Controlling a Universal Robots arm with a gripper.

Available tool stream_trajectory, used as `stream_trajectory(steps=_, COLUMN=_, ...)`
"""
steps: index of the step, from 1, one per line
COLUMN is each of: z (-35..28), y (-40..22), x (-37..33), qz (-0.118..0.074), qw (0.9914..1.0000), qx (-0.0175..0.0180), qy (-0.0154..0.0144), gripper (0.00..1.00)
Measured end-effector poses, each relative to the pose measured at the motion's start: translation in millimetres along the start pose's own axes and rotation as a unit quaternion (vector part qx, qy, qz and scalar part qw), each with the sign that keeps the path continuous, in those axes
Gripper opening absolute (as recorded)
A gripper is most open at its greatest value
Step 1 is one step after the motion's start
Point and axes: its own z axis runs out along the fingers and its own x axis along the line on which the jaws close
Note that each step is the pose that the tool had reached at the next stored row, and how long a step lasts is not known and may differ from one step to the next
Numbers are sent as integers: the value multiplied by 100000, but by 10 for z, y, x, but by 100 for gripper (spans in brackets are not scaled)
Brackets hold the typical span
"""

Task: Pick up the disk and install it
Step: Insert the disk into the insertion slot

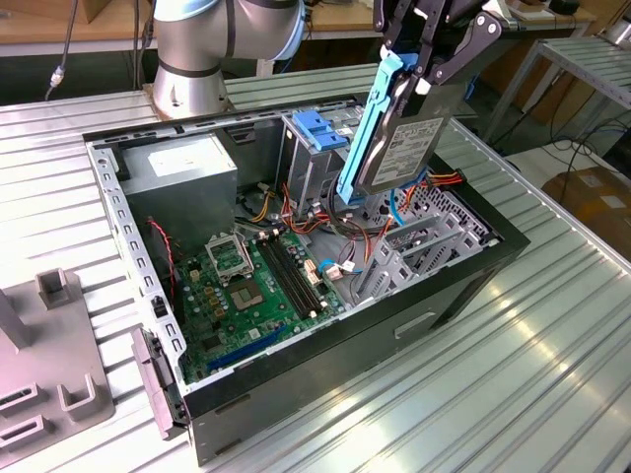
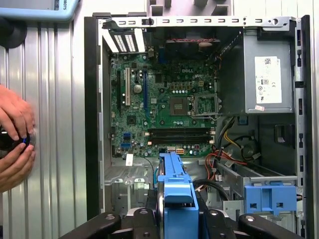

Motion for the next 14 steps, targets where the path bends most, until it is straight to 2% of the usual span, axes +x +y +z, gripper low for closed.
stream_trajectory(steps=5, z=1, y=-2, x=5, qz=-3, qw=100000, qx=0, qy=-5, gripper=37)
stream_trajectory(steps=14, z=14, y=-77, x=143, qz=65, qw=100000, qx=-8, qy=0, gripper=37)
